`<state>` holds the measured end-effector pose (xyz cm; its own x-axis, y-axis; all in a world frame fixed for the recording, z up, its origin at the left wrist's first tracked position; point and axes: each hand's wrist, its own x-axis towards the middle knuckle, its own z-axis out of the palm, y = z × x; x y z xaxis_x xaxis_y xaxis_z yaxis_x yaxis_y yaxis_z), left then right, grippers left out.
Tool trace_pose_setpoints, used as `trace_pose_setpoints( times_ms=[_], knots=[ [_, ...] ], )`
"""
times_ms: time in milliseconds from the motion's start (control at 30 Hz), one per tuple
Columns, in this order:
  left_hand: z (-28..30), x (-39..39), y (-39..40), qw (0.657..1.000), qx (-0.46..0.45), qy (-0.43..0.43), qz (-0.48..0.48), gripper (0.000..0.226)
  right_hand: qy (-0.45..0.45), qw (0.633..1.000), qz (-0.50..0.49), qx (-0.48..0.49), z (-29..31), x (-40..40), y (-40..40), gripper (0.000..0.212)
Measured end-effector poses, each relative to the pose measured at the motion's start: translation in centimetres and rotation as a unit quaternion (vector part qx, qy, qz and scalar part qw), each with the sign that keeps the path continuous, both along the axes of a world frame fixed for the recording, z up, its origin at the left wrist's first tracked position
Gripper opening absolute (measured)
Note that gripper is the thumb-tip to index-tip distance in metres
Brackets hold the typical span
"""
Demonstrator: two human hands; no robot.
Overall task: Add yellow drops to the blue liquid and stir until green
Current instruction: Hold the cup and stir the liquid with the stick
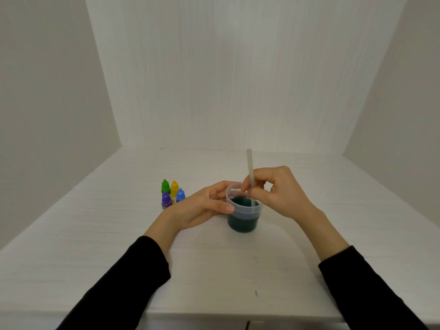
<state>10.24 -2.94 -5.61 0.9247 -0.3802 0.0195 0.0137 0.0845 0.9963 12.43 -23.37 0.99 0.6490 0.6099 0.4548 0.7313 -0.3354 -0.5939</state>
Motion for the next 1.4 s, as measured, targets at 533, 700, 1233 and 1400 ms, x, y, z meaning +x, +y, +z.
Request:
trace_pose_setpoints(
  times_ms=[533, 700, 1233, 1400],
  knots=[
    [0.3, -0.2, -0.2, 1.000, -0.014, 0.002, -0.001, 0.066, 0.021, 1.000, 0.009, -0.002, -0.8, 0.3, 1.3, 0.014],
    [0.4, -0.3, -0.2, 1.000, -0.010, 0.007, 0.005, 0.072, -0.041, 0.998, -0.026, -0.038, -0.6, 0.6, 0.8, 0.013],
    [0.2, -0.2, -0.1, 1.000, 0.001, 0.002, 0.010, 0.062, 0.019, 0.999, 0.045, 0.009, -0.2, -0.6, 0.4, 0.031],
    [0.1, -0.2, -0.1, 1.000, 0.005, -0.010, 0.007, 0.065, 0.038, 0.998, 0.047, 0.011, -0.7, -0.3, 1.0, 0.011]
  ],
)
